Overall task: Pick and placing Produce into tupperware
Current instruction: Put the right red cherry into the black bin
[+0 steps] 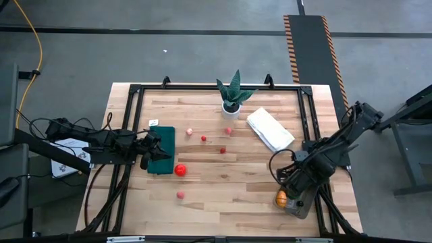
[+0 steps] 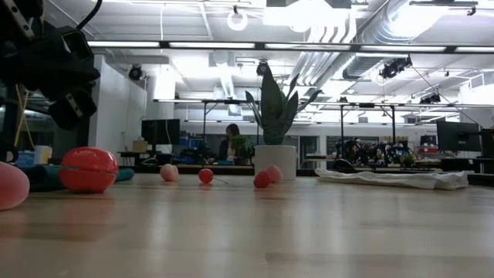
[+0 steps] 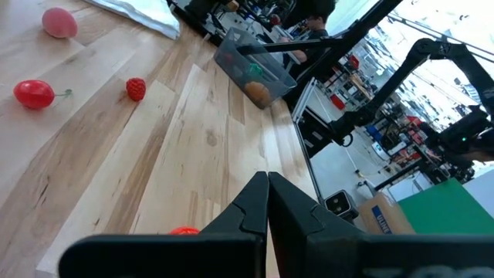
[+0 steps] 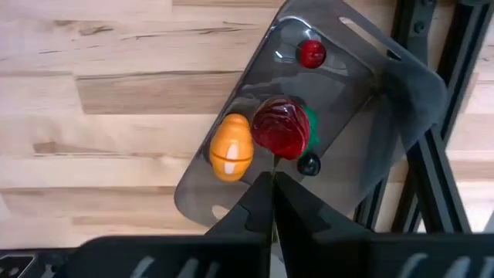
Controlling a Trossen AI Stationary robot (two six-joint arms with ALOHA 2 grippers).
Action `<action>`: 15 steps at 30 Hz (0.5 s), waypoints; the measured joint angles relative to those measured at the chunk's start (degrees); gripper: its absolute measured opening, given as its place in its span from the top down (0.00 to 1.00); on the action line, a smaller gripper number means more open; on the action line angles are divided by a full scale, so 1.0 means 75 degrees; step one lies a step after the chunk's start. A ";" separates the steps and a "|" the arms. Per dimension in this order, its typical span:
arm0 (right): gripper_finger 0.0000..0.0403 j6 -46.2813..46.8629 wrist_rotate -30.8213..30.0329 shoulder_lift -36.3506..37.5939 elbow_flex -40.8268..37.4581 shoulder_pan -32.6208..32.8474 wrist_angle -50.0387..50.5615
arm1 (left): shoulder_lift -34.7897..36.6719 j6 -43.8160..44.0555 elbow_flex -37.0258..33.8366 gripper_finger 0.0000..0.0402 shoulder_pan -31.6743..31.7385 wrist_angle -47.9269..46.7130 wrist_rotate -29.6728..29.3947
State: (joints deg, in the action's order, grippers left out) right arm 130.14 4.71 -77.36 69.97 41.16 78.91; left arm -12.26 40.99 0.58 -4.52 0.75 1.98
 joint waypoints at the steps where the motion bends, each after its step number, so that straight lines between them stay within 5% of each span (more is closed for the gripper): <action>1: 1.00 -0.0001 0.0000 0.0042 -0.0132 0.0017 -0.0135 | 0.0001 0.0003 0.0000 1.00 -0.0002 0.0000 0.0000; 15: 1.00 0.0070 0.0449 0.0195 -0.1785 0.0198 -0.1889 | 0.0001 0.0181 0.0000 1.00 0.0001 0.0000 0.0026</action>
State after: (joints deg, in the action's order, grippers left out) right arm 130.66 8.08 -75.90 56.58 42.64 64.74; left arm -12.25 42.35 0.58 -4.51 0.75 2.17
